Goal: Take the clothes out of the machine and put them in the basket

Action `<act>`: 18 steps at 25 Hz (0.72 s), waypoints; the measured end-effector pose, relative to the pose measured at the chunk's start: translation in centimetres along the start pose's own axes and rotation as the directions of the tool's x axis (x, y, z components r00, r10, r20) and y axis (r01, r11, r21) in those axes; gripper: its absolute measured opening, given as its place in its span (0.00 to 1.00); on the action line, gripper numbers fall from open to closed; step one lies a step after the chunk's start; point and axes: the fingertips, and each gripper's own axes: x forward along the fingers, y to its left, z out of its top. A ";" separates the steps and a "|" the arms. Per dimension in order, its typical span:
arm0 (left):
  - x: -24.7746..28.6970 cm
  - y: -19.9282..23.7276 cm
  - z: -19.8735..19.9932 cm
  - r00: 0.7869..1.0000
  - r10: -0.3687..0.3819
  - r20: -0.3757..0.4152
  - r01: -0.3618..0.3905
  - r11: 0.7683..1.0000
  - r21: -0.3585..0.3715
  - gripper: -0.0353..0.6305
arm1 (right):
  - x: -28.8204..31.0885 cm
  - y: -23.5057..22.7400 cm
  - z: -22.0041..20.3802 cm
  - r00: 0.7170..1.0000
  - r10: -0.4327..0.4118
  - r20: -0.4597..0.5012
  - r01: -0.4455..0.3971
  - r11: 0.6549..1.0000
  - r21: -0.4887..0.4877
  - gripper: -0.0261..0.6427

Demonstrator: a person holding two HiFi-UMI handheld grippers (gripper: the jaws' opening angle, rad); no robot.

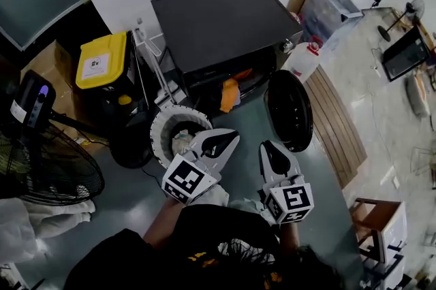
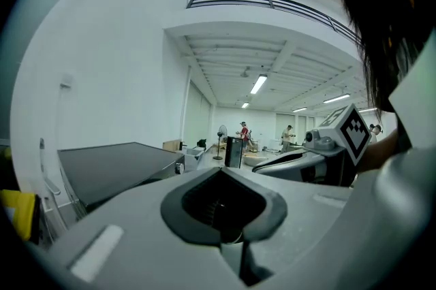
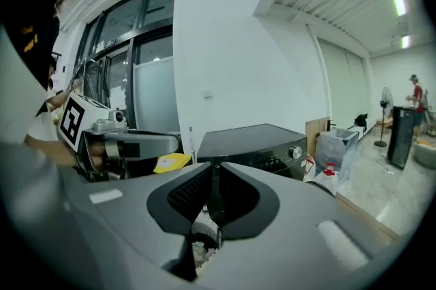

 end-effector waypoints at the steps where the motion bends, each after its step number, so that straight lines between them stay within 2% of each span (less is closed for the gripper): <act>1: 0.2 0.5 0.0 1.000 0.000 0.002 0.000 1.000 0.002 0.05 | 0.3 -0.2 -0.2 1.000 -0.014 -0.014 0.014 1.000 -0.015 0.12; 10: 0.8 2.6 -1.6 0.999 0.030 -0.012 -0.031 0.999 -0.039 0.05 | 2.8 -1.8 -1.4 0.997 -0.033 -0.068 0.028 0.997 -0.067 0.17; 18: 2.5 4.1 -2.0 0.985 0.169 -0.029 -0.170 0.983 -0.068 0.05 | 5.8 -6.2 -1.4 0.995 0.050 -0.090 -0.057 0.995 -0.084 0.19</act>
